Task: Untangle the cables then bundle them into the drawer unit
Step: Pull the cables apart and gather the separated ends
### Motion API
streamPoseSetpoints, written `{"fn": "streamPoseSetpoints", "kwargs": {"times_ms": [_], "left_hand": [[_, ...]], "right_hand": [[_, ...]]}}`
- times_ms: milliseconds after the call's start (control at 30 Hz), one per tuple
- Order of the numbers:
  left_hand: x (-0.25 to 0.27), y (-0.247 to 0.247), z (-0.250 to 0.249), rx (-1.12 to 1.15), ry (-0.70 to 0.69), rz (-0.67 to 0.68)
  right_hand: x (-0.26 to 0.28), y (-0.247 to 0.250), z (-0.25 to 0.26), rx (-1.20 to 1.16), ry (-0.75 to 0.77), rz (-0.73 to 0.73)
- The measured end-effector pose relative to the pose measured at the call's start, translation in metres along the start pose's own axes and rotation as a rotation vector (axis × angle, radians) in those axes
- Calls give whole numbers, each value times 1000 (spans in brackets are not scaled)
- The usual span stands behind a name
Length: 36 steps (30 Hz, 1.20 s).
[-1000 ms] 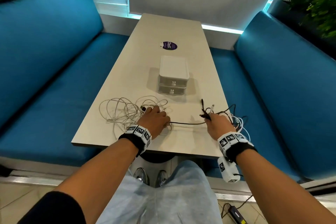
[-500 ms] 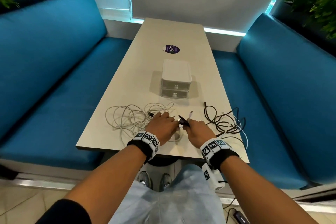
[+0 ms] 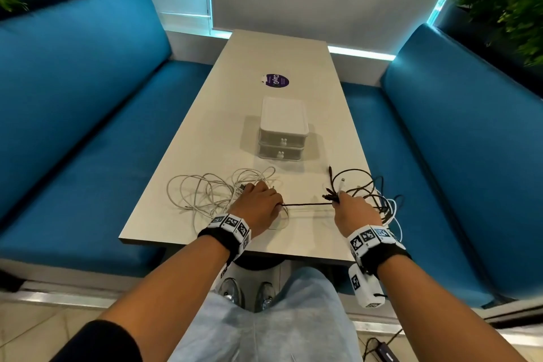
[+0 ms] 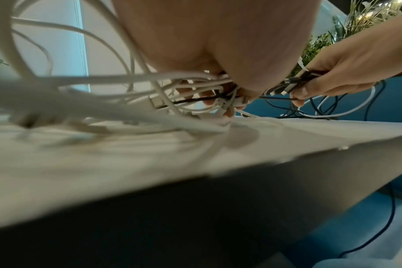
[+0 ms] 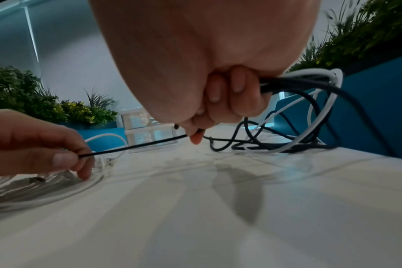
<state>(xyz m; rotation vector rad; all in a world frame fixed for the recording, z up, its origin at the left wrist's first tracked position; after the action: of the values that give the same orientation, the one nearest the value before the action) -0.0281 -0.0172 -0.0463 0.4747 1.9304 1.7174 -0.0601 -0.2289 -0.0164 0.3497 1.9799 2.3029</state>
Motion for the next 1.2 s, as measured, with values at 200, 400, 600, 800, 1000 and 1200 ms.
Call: {"fn": "streamPoseSetpoints", "kwargs": {"times_ms": [200, 400, 600, 800, 1000, 1200], "left_hand": [[-9, 0, -6, 4, 26, 62], [-12, 4, -11, -9, 30, 54], [-10, 2, -5, -6, 9, 58], [-7, 1, 3, 60, -12, 41], [-6, 4, -1, 95, -53, 29], [-1, 16, -1, 247, -71, -75]], "right_hand": [[4, -6, 26, -163, 112, 0], [2, -24, 53, -271, 186, 124], [-2, -30, 50, -293, 209, 210], [-13, -16, 19, -262, 168, 224], [-18, -10, 2, -248, 120, 227], [-17, -16, 1, -246, 99, 236]]}}
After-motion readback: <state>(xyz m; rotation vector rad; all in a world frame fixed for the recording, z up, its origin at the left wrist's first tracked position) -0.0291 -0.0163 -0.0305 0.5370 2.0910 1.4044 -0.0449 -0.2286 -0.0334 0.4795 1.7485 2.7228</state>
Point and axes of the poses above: each hand's wrist, its own x-axis away from the middle knuckle, its own y-axis out of the back of the hand, z = x × y, the point moved 6 cm from there along -x, towards the middle knuckle, and after that the axes turned 4 degrees about -x, right-handed, at the moved point
